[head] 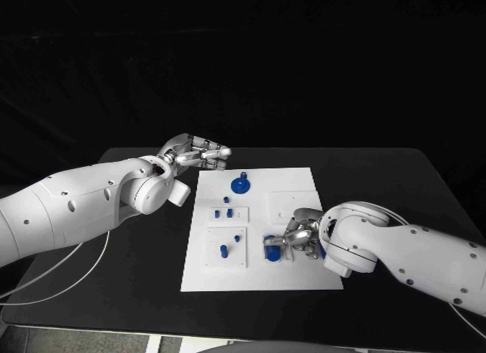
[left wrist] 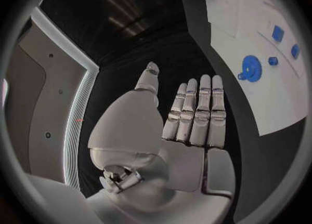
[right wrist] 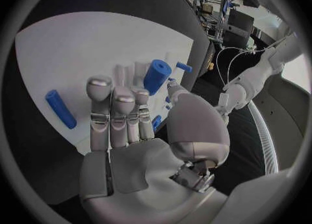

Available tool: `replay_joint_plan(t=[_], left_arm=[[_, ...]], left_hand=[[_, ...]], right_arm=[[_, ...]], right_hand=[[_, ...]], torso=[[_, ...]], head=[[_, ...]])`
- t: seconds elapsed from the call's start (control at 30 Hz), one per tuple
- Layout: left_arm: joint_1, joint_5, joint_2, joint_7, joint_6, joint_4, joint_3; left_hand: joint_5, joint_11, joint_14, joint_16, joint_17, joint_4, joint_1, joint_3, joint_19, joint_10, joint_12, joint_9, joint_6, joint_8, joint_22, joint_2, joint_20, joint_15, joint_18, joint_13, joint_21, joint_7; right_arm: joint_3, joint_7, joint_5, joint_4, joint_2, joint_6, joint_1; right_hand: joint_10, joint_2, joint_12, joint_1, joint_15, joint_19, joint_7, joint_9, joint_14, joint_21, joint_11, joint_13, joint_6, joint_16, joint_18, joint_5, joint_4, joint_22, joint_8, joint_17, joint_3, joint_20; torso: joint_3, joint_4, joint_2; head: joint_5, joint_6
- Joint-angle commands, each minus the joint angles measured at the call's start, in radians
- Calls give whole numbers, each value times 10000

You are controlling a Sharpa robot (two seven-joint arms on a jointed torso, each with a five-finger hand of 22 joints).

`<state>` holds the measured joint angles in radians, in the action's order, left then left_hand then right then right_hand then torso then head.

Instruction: Assemble the parts on the task board

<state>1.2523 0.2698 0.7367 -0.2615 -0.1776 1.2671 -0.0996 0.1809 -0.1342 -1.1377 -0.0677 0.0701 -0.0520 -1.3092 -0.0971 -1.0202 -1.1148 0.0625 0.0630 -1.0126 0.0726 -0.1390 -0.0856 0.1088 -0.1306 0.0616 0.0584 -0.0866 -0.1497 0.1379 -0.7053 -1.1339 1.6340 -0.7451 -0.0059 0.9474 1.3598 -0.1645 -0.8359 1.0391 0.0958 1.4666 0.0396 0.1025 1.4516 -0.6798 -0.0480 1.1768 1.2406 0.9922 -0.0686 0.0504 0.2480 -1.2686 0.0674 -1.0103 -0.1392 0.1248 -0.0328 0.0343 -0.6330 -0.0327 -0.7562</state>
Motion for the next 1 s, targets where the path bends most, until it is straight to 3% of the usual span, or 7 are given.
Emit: replay_joint_plan(t=[0.03,0.23,0.4,0.63,0.83,0.93,1.0], left_arm=[[8,62,-23,-35,120,-6,7],[7,82,-18,-43,121,-72,6],[5,87,-20,-46,130,-120,1],[4,90,-36,-41,137,-176,-8],[2,99,-59,-22,170,-208,-23],[1,102,-63,-14,180,-214,-39],[1,104,-62,-12,184,-216,-49]], left_hand=[[-30,-41,57,61,-2,-58,-22,17,-22,60,-20,-1,36,18,11,-95,57,-7,-89,4,-34,1],[-30,-41,57,61,-2,-58,-22,17,-22,60,-20,-1,36,18,11,-95,57,-7,-89,4,-34,1],[-30,-41,57,61,-2,-58,-22,17,-22,60,-20,-1,36,18,11,-95,57,-7,-89,4,-34,1],[-27,-43,61,60,-1,-59,-6,11,-26,68,-19,-1,42,17,53,-64,62,-8,-80,4,-55,-2],[-27,-43,61,60,-1,-59,-6,11,-26,68,-19,-1,42,17,53,-64,62,-8,-80,4,-55,-2],[-27,-43,61,60,-1,-59,-6,11,-26,68,-19,-1,42,17,53,-64,62,-8,-80,4,-55,-2],[-27,-43,61,60,-1,-59,-6,11,-26,68,-19,-1,42,17,53,-64,62,-8,-80,4,-55,-2]], right_arm=[[-16,189,-141,110,-73,-29,-21],[-7,499,-128,396,-334,-55,-22],[88,714,-49,646,-582,4,-22],[225,891,117,863,-830,209,-23],[296,986,269,935,-975,602,-24],[306,961,303,939,-1010,868,-24],[310,916,312,934,-1018,984,-25]], right_hand=[[20,-13,38,96,74,499,10,-3,-13,31,35,18,-76,-50,3,-15,-55,13,-25,-14,38,30],[21,-92,47,164,80,503,15,25,-6,29,40,36,-95,-71,-21,-1,107,30,-27,-31,353,30],[4,603,-27,160,62,501,24,142,-8,-7,49,27,-136,-36,-65,384,-444,38,-31,-14,1702,-4],[-13,975,-68,132,60,498,25,199,-18,-43,56,-7,-154,-11,-75,861,-1026,40,-32,13,2442,-12],[-26,1076,-85,236,57,498,28,204,-19,-52,58,-22,-154,9,-72,1167,-1321,41,-32,17,2460,-13],[-18,1263,-111,756,58,499,26,183,-18,-83,52,-17,-105,23,-57,2043,-1973,25,-34,11,2303,-14],[-21,1221,-130,1210,70,496,21,123,-19,-86,41,-7,-73,25,-44,1975,-2418,17,-44,12,1662,-12]], torso=[[-18,7,1],[-29,-6,14],[-26,-10,5],[-11,-13,1],[-9,-2,5],[-5,0,2],[0,1,2]], head=[[-8,1],[-30,14],[-25,33],[-17,52],[-27,56],[-28,37],[-24,32]])
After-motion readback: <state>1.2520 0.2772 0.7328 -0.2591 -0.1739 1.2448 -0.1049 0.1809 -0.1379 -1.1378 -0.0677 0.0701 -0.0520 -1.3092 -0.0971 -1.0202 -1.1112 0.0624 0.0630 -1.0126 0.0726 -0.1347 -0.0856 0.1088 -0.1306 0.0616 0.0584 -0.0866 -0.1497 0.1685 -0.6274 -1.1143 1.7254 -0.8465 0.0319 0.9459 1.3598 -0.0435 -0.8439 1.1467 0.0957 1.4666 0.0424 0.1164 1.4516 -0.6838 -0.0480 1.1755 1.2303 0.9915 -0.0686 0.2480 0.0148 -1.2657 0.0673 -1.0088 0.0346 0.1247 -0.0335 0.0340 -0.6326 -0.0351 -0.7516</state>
